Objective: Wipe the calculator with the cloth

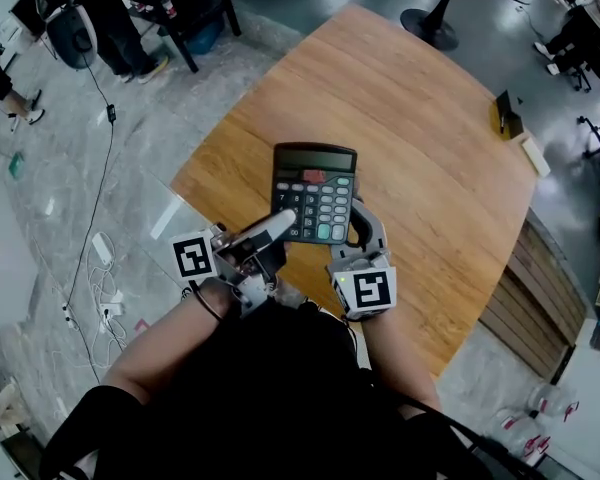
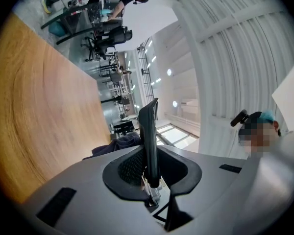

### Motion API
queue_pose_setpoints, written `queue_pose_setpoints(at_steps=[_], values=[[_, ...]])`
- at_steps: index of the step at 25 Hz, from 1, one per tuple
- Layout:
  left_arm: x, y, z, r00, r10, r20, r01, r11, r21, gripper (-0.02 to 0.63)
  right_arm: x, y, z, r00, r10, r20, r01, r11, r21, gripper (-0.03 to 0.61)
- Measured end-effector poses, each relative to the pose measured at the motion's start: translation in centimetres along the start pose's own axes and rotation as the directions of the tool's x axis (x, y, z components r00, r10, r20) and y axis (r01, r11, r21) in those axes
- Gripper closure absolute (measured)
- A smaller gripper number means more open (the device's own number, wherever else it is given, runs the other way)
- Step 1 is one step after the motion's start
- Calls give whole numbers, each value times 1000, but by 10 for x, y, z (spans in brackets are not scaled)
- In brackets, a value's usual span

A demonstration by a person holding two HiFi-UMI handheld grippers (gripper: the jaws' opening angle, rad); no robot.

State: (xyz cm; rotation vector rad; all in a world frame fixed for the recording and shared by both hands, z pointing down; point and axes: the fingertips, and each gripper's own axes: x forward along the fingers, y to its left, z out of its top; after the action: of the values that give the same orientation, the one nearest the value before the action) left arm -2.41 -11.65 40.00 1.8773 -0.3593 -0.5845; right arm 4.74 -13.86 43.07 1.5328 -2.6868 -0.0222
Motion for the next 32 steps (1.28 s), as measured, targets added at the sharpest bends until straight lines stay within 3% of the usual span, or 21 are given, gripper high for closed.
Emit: queue_pose_setpoints(at_steps=[5,10,18,24,32], values=[[0,5,-1,1000,-8,-6,8,1000,-30,543,-3,-43,3,997,-72,17,73,996,-51,520],[0,5,-1,1000,-26,-3,25,998,-63,543,5,-42,7,998,-36,42,41,993,-113,520],[1,5,-1,998,-60,-11,58,994,-97,543,22,6,5,981,175,79,-164,978,-131,520],[0,8,-2,999,-48,-16,46,993,-107,543,14,36,-2,937,347,48,-335,927,-170,520],[-1,14,-4,998,-48,-32,44,991,-123,543,15,-17,-3,973,230,29,-219,954,-203,520]])
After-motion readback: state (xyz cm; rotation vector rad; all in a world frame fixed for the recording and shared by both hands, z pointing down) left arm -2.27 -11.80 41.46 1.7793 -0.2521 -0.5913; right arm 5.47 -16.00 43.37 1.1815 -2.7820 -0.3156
